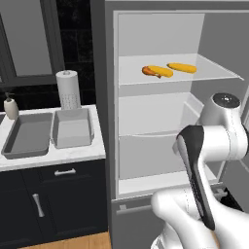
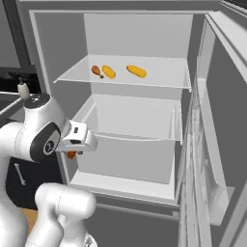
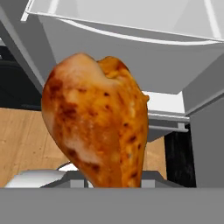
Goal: Place one corn and one chicken drumstick in each tupperware on the nearby counter, to pack two identical lunches.
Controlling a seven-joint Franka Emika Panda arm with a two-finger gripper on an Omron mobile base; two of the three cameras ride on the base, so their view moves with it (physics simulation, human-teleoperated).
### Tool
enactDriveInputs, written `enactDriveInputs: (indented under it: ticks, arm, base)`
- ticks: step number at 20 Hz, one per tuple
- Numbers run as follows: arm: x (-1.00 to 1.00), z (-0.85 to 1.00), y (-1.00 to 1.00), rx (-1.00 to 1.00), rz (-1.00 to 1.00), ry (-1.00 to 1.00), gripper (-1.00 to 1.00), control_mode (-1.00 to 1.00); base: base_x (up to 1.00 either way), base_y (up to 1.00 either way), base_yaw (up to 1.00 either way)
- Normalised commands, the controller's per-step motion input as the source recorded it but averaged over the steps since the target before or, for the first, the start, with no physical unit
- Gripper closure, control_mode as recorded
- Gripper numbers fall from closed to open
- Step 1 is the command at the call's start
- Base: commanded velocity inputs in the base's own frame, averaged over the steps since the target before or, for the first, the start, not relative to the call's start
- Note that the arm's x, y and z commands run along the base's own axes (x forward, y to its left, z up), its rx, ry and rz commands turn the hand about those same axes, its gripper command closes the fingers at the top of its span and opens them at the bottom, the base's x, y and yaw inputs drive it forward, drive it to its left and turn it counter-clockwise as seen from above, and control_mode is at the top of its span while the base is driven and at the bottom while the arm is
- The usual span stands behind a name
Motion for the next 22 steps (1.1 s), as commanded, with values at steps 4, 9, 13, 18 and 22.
enactDriveInputs:
  ticks: [4, 9, 13, 18, 22]
  arm:
    - [-0.14, 0.00, 0.00, 0.00, 0.00, 0.00, 1.00, 1.00]
    - [0.00, 0.00, 0.00, 0.00, 0.00, 0.00, 1.00, 1.00]
    - [0.00, 0.00, 0.00, 0.00, 0.00, 0.00, 1.00, 1.00]
    - [0.00, 0.00, 0.00, 0.00, 0.00, 0.00, 1.00, 1.00]
    - [0.00, 0.00, 0.00, 0.00, 0.00, 0.00, 1.00, 1.00]
  base:
    - [-0.28, 0.11, 0.00]
    - [-0.51, 0.83, 0.00]
    - [-0.02, 1.00, -0.10]
    - [0.20, 0.97, -0.16]
    - [0.42, 0.71, -0.16]
